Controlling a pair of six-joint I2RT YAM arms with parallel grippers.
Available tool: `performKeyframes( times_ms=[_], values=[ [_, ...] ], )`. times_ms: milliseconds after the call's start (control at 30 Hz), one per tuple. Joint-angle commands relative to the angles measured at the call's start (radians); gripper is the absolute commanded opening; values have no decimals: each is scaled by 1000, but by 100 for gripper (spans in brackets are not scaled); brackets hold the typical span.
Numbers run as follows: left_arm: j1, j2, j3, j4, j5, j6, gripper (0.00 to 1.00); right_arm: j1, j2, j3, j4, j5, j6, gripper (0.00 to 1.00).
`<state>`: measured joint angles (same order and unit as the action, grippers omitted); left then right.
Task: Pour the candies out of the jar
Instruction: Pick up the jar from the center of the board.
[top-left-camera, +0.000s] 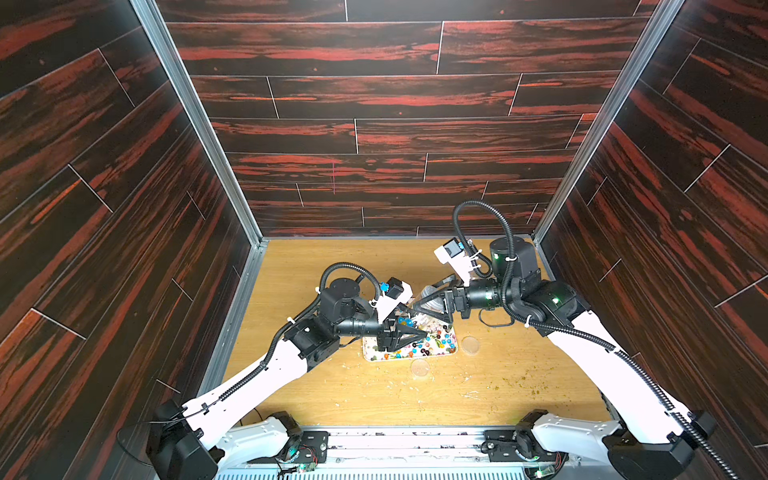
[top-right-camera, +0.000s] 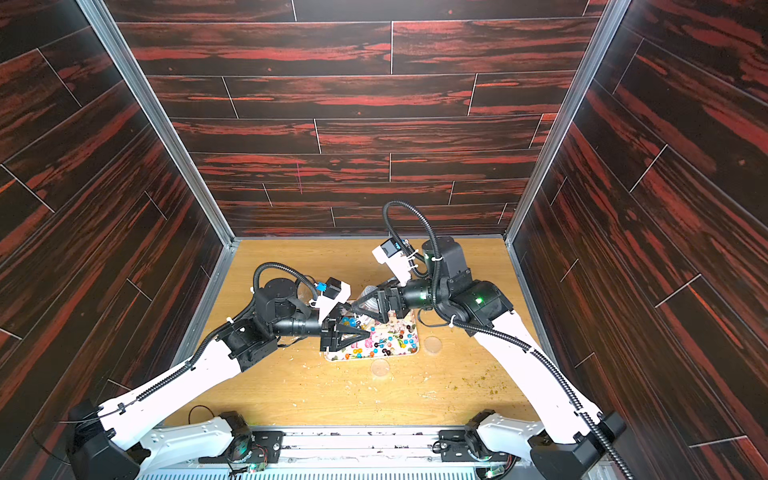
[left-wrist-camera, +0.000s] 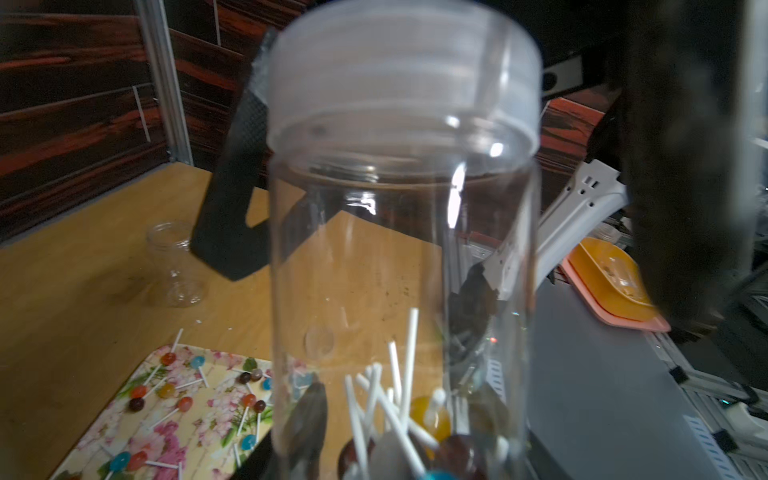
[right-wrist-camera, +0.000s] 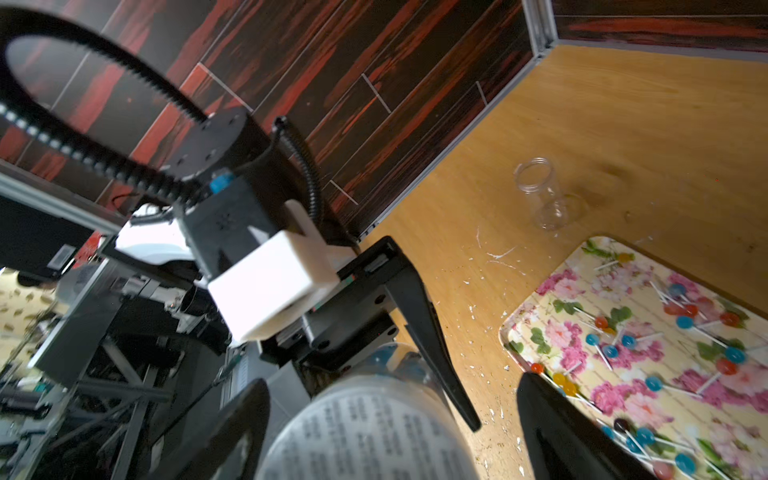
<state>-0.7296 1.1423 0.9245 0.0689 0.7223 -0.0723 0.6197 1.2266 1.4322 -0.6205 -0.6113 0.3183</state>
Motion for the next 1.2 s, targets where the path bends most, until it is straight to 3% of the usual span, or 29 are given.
performKeyframes(
  times_ms=[0, 233, 300, 533, 900, 1167],
  values=[
    [-37, -27, -19, 101, -162, 61, 32, 2, -24, 43, 16, 138, 126, 99],
    [-116, 21, -31, 203, -389, 142, 33, 24, -60, 100, -64, 395, 240, 98],
    [-133, 39, -31, 228, -443, 164, 33, 25, -72, 97, -73, 441, 263, 93],
    [-164, 97, -16, 259, -592, 218, 32, 42, -77, 106, -102, 506, 288, 86],
    [-172, 99, -36, 314, -635, 221, 32, 64, -73, 84, -164, 601, 272, 86],
    [-176, 96, -38, 313, -635, 221, 32, 63, -45, 83, -99, 534, 261, 81]
  ],
)
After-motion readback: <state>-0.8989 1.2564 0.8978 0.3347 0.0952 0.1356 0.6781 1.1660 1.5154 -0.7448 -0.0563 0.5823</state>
